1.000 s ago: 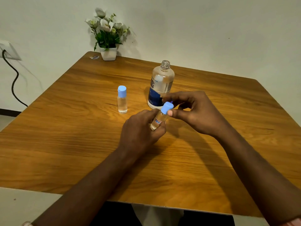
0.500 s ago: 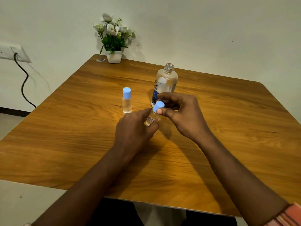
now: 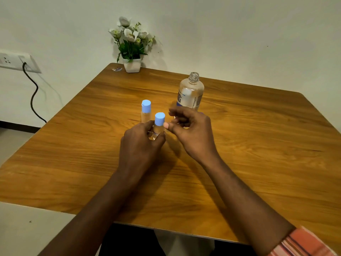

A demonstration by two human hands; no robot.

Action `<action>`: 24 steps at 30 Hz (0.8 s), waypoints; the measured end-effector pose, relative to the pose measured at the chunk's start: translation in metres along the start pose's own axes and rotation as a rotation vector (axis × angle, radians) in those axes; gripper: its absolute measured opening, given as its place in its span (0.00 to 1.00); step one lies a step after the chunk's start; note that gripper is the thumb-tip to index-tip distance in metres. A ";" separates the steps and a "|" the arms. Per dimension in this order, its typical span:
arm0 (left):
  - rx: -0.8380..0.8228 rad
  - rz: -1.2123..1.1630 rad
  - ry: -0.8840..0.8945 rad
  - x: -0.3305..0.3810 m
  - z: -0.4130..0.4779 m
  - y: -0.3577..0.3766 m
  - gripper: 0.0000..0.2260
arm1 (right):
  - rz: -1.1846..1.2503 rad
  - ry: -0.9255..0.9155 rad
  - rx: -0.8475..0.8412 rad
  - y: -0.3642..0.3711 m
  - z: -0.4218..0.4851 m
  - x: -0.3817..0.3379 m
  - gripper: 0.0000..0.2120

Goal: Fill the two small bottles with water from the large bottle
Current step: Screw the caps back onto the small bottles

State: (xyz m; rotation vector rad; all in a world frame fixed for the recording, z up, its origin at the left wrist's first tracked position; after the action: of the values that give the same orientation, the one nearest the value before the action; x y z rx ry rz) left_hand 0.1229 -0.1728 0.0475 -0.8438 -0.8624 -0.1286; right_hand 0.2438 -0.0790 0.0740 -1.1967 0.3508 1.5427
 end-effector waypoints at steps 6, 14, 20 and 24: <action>0.073 0.077 -0.040 0.002 -0.010 -0.018 0.23 | -0.104 0.090 0.187 -0.063 -0.019 0.043 0.06; 0.009 -0.266 0.113 0.066 -0.038 0.004 0.17 | -0.190 0.240 0.333 -0.101 -0.004 0.099 0.11; -0.072 -0.312 -0.057 0.064 -0.011 0.054 0.31 | -0.189 0.275 0.295 -0.083 0.019 0.115 0.20; -0.035 -0.321 -0.138 0.051 0.004 0.067 0.38 | -0.245 0.272 0.260 -0.076 0.028 0.121 0.25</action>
State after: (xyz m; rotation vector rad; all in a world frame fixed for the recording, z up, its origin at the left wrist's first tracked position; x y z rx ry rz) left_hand 0.1830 -0.1129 0.0450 -0.7484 -1.1248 -0.3704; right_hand 0.3081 0.0372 0.0149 -1.1947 0.5452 1.0888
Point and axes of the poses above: each hand's wrist, its own z-axis towards the middle knuckle, its own y-axis out of the palm, x = y × z, the point moved 10 cm from there along z, towards the middle knuckle, and after that the axes turned 3 degrees about -y, right-handed, at the moved point
